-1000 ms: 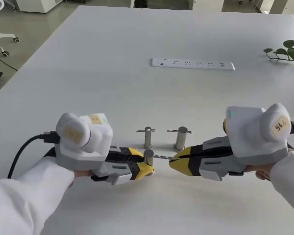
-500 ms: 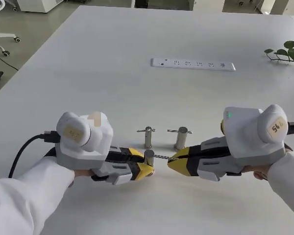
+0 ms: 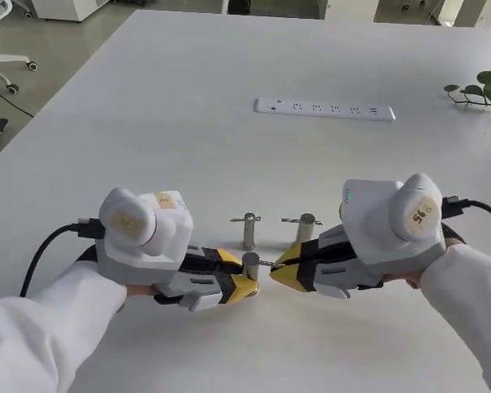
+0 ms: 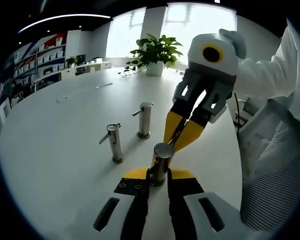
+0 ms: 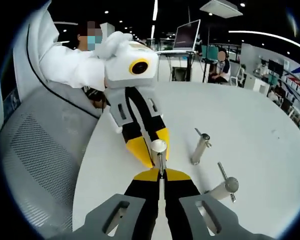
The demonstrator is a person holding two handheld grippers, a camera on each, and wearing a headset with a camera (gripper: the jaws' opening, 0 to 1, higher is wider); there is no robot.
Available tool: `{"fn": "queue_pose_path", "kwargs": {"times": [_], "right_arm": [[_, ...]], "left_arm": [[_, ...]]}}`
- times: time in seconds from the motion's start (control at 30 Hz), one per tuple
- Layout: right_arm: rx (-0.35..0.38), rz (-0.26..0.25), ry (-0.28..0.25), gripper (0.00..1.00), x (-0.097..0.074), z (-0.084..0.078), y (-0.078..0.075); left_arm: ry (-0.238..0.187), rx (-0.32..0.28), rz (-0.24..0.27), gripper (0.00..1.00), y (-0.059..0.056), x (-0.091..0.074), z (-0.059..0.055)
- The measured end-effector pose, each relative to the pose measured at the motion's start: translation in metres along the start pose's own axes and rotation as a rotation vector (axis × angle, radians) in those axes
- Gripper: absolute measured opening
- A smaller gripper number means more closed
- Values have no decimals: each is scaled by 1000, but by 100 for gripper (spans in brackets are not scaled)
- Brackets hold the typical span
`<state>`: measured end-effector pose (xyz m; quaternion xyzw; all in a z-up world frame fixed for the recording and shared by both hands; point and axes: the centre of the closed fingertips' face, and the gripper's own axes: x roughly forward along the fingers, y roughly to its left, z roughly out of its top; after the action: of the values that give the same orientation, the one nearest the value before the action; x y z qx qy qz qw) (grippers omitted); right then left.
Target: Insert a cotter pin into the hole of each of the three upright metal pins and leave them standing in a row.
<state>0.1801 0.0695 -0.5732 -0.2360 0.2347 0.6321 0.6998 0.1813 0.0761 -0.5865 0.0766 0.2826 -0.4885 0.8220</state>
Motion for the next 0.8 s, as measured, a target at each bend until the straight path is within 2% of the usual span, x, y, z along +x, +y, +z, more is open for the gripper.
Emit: {"fn": "queue_pose_path", "kwargs": {"times": [0.1, 0.43, 0.63, 0.73, 0.8], "right_arm": [[-74, -8, 47, 0, 2, -2, -3], [-100, 19, 57, 0, 7, 2, 0], [-165, 29, 90, 0, 9, 2, 0], [-156, 36, 90, 0, 8, 2, 1], [-159, 25, 90, 10, 7, 1, 0]], "left_arm": [[4, 4, -1, 12, -1, -1, -1], [16, 32, -5, 11, 0, -4, -2], [19, 34, -5, 11, 0, -5, -2], [19, 33, -4, 11, 0, -4, -3], [19, 32, -4, 11, 0, -4, -3]]}}
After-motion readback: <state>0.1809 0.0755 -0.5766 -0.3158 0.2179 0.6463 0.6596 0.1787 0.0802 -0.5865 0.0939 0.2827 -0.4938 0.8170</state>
